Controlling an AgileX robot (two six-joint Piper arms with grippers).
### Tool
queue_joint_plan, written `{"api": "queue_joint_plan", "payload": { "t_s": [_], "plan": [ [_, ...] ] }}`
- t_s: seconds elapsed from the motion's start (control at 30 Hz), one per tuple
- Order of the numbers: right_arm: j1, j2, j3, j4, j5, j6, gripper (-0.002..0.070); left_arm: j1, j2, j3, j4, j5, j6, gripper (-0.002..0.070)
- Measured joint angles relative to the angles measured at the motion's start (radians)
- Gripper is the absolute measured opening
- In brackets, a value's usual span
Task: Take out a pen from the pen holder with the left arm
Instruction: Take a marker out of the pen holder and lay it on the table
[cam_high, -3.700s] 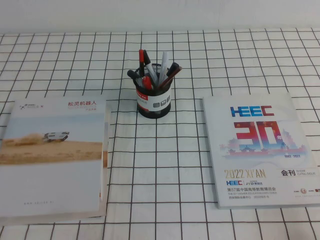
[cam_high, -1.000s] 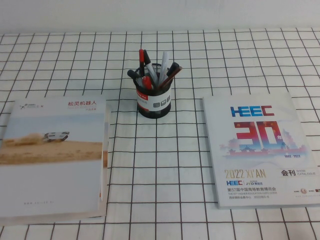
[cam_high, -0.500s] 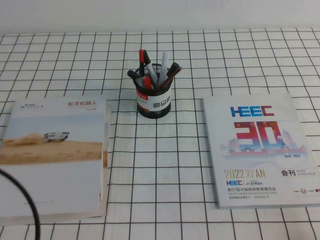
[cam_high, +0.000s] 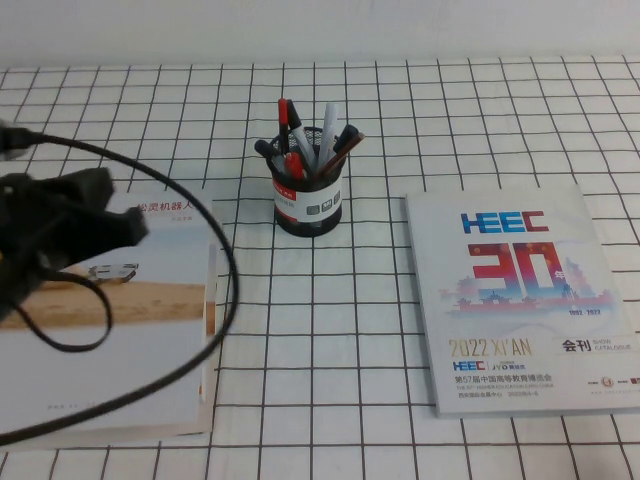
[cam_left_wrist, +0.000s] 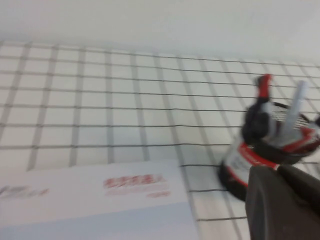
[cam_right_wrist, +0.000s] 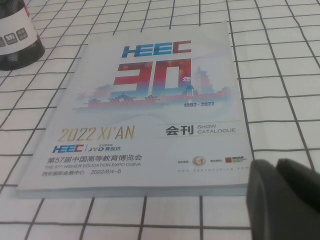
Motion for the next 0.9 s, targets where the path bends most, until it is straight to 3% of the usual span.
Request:
{"api": "queue_joint_plan", "payload": {
  "t_s": [0.2, 0.37, 0.63, 0.9],
  "plan": [
    [0.000, 0.000, 0.000, 0.000, 0.000, 0.000, -0.0015, -0.178, 0.134, -0.015, 0.044, -0.141, 0.037, -0.0005],
    [0.000, 0.000, 0.000, 0.000, 0.000, 0.000, -0.0015, -0.257, 0.208, -0.015, 0.118, -0.309, 0.038, -0.0005],
    [0.000, 0.000, 0.000, 0.000, 0.000, 0.000, -0.0015, -0.280, 0.310, -0.016, 0.236, -0.564, -0.031, -0.0005],
    [0.000, 0.000, 0.000, 0.000, 0.000, 0.000, -0.0015, -0.280, 0.457, -0.016, 0.402, -0.694, -0.036, -0.0005]
  ]
}}
